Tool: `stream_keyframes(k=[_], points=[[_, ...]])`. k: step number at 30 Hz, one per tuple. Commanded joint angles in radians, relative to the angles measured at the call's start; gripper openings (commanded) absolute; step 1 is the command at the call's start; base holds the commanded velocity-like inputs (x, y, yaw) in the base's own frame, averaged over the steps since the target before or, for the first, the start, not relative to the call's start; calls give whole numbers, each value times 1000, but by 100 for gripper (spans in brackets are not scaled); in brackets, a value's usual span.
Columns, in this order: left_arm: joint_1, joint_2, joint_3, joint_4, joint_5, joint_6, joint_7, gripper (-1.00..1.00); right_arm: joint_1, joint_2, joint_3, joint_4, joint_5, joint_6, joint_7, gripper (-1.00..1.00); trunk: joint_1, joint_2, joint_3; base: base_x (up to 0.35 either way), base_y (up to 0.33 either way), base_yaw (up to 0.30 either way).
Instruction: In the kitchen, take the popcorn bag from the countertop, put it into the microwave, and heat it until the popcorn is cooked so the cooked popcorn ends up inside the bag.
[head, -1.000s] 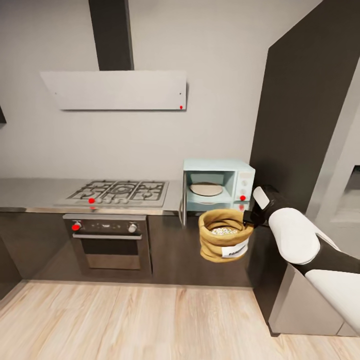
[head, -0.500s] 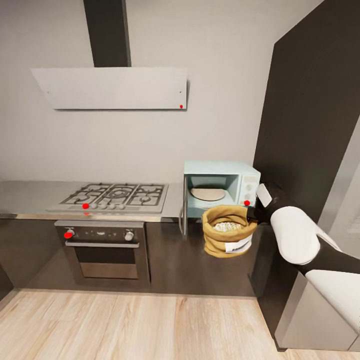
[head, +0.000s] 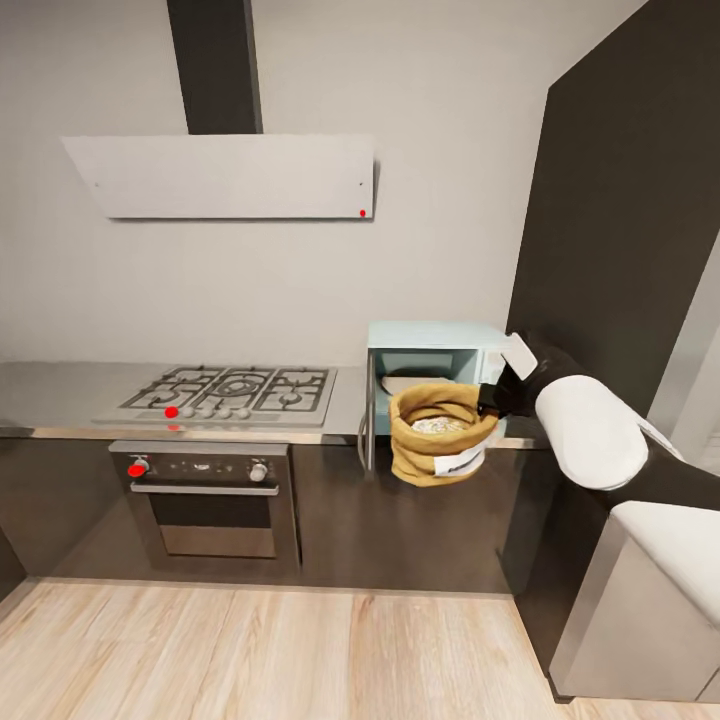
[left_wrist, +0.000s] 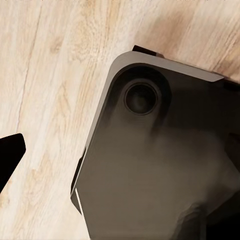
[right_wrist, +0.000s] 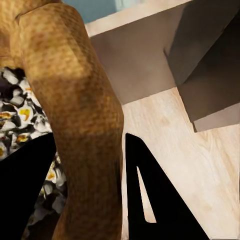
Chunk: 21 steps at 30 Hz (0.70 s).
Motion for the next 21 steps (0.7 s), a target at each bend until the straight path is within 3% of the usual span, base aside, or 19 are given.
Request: stream_keyframes(k=[1,13,21], points=[[0,0,1,-2,3,-2,3,100,-11,2,-7,17,13,5,1,-100,0,-1,-1,0,0,0],[0,0,2,-3,5,-2,3,100,-18,4,-10,29,18,5,1,-100,0,-1,-1,6,0,0],[0,1,1,-3,7,4,-6,100,-18,5,-3,14,18,5,1,-100,0,-1,-1,290,0,0]])
